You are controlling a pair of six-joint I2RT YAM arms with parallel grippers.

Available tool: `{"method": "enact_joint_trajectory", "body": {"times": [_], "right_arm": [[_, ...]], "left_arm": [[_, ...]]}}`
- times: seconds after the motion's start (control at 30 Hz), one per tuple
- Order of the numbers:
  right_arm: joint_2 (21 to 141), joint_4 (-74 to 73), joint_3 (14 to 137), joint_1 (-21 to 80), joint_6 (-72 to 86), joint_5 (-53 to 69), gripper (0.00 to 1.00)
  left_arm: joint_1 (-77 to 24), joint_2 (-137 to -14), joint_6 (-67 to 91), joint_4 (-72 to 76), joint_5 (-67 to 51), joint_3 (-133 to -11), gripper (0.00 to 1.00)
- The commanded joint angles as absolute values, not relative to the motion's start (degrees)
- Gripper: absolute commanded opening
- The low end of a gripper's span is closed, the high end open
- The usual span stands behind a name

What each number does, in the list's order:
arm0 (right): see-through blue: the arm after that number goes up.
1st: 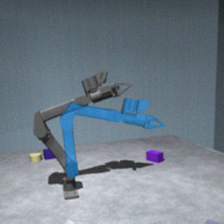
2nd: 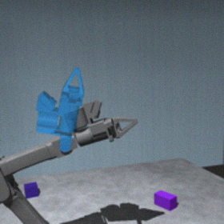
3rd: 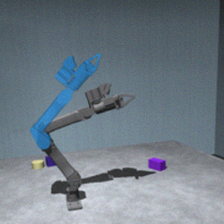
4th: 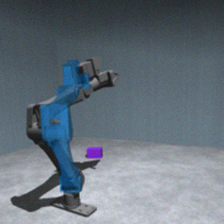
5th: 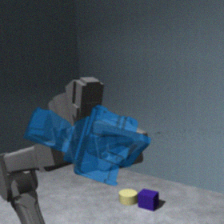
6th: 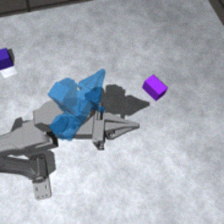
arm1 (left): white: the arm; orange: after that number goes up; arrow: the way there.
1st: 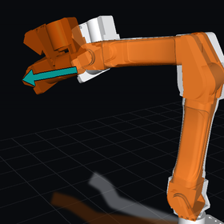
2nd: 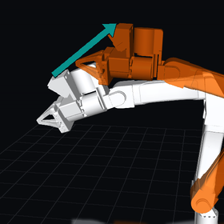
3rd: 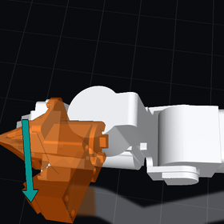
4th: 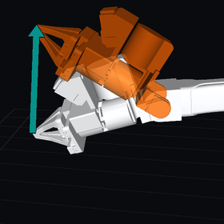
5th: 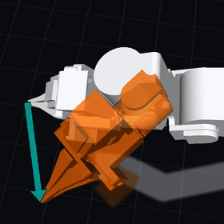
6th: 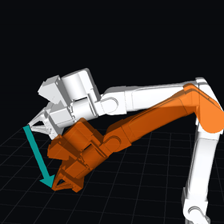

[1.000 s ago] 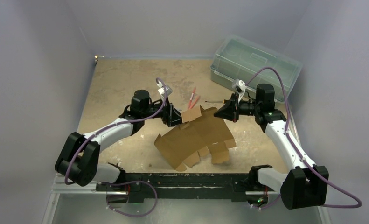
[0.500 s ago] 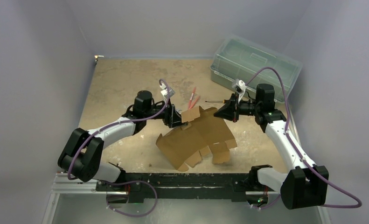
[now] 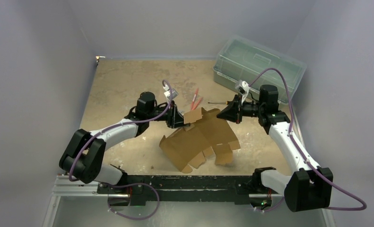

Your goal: Fold the paper box

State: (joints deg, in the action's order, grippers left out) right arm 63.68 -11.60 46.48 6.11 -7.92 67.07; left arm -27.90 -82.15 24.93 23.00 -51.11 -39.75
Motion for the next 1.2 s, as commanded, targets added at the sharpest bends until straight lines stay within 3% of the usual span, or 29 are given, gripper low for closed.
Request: {"method": "enact_joint_trajectory", "body": {"times": [0.0, 0.27, 0.43, 0.73, 0.87, 0.97, 1.1, 1.17], "right_arm": [[63.56, -9.75, 46.59, 6.12, -7.47, 67.88, 0.00], [63.63, -10.41, 46.83, 6.14, -8.17, 67.36, 0.00], [63.71, -10.86, 46.83, 6.12, -8.92, 67.28, 0.00], [63.72, -11.63, 46.82, 6.23, -9.76, 67.39, 0.00], [64.10, -11.65, 46.79, 6.21, -9.84, 67.73, 0.00], [64.46, -11.67, 46.84, 6.24, -9.83, 67.94, 0.00], [64.60, -11.70, 46.92, 6.21, -9.84, 67.67, 0.00], [64.60, -11.74, 46.87, 6.20, -9.83, 67.59, 0.00]], "left_arm": [[-28.12, -77.98, 22.77, 20.63, -50.14, -42.27, 0.36], [-25.16, -61.67, 17.35, 9.83, -36.97, -40.72, 0.64], [-25.14, -49.57, 20.04, 11.99, -30.70, -36.00, 0.85], [-28.09, -48.39, 19.58, 16.51, -33.37, -37.50, 0.89], [-41.84, -46.11, 7.58, 14.52, -15.96, -36.44, 0.93], [-46.85, -47.48, 0.85, 12.65, -9.63, -38.47, 0.95], [-55.52, -47.57, -7.84, 18.16, -1.16, -35.89, 0.99], [-62.48, -47.46, -13.12, 20.89, 9.74, -33.96, 0.99]]}}
